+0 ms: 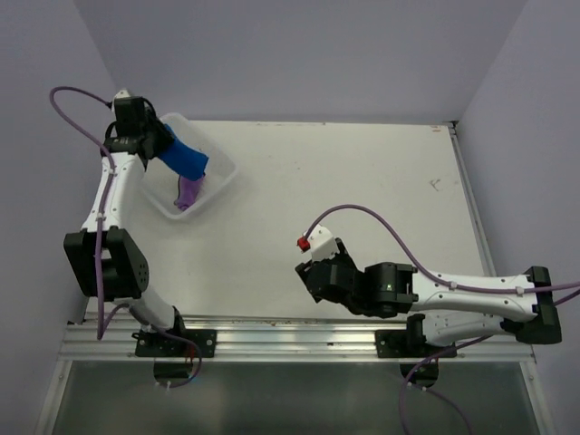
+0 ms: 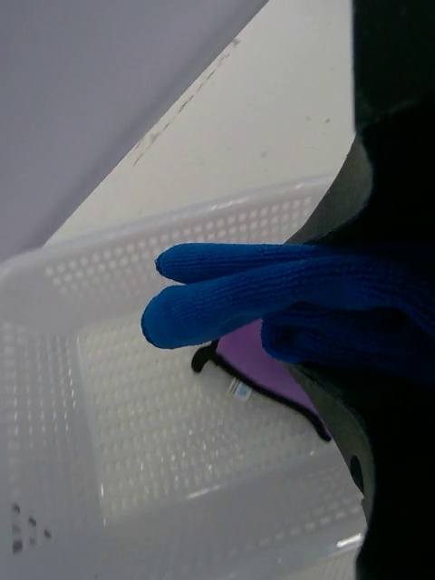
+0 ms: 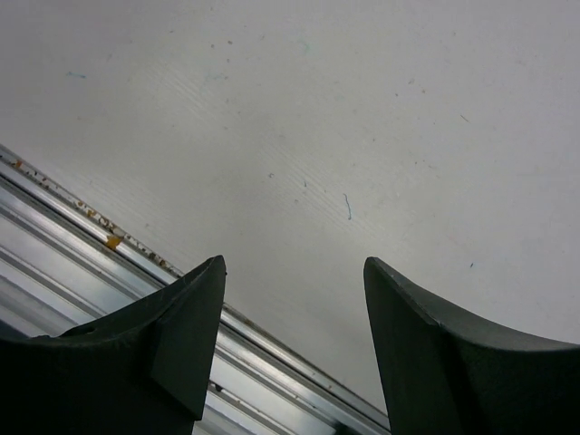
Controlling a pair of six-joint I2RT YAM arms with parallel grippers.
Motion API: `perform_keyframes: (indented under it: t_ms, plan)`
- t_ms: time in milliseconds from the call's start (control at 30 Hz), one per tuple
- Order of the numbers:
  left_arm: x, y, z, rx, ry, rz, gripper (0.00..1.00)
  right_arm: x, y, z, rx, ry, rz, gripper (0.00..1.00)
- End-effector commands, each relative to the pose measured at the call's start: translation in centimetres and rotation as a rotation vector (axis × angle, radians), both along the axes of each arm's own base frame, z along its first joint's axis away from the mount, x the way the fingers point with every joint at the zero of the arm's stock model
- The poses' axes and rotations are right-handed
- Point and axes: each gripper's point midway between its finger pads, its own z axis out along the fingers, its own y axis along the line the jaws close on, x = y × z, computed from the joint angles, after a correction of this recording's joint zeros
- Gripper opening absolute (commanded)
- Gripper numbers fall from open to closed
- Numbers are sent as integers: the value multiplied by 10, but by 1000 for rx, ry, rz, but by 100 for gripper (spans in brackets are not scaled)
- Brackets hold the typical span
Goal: Roll the towels
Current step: Place the rolled towel into the container
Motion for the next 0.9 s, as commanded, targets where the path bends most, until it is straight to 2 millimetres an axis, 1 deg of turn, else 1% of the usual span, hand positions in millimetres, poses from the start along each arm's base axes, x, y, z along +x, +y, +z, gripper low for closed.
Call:
perform_keyframes:
  t_ms: [0, 33, 67, 100, 167, 200, 267, 300, 367, 400, 433, 467, 500, 567, 600, 633, 667, 700, 767, 800, 867]
  plan:
    - [17, 53, -7, -56, -29, 95, 0, 6, 10, 4, 28, 15, 18, 66]
    - [21, 60, -12, -62, -31, 110, 0, 8, 11, 3, 28, 16, 16, 66]
    - [29, 66, -11, -66, -65, 118, 0, 9, 12, 2, 27, 27, 24, 66]
    - [34, 77, -25, -83, -49, 148, 0, 14, 11, 2, 24, 27, 13, 66]
    - [46, 86, -28, -87, -78, 166, 0, 19, 10, 2, 30, 34, 6, 66]
    - [54, 88, -38, -100, -71, 180, 0, 24, 7, 0, 33, 50, -2, 66]
    - [64, 93, -48, -106, -62, 198, 0, 30, 6, 2, 66, 65, -8, 66]
    - [75, 97, -56, -107, -47, 203, 0, 36, 2, -1, 66, 77, -19, 66]
    - [83, 101, -67, -103, -25, 215, 0, 42, -3, -1, 70, 79, -34, 66]
    - [89, 103, -76, -110, -17, 220, 0, 47, -6, -4, 68, 89, -42, 66]
    - [92, 103, -82, -117, -15, 216, 0, 50, -7, -5, 67, 93, -47, 66]
    - [97, 106, -83, -132, -31, 225, 0, 53, -7, -6, 72, 93, -49, 66]
    - [101, 107, -97, -147, -13, 227, 0, 57, -11, -10, 69, 101, -64, 66]
    - [108, 106, -103, -169, -30, 204, 0, 60, -9, -13, 78, 118, -62, 66]
    - [111, 108, -113, -178, -19, 205, 0, 63, -10, -18, 70, 126, -73, 66]
    - [113, 109, -115, -181, -18, 200, 0, 64, -8, -19, 76, 135, -66, 66]
    - [114, 109, -119, -181, -16, 196, 6, 65, -7, -21, 77, 140, -64, 66]
    - [114, 110, -126, -178, -4, 193, 37, 67, -6, -23, 74, 147, -67, 66]
    - [112, 111, -132, -168, 10, 190, 59, 69, -4, -23, 76, 148, -62, 66]
    - [110, 112, -130, -161, 9, 196, 67, 70, -3, -23, 72, 150, -62, 66]
    - [105, 115, -127, -135, -3, 207, 87, 71, -3, -21, 77, 150, -66, 66]
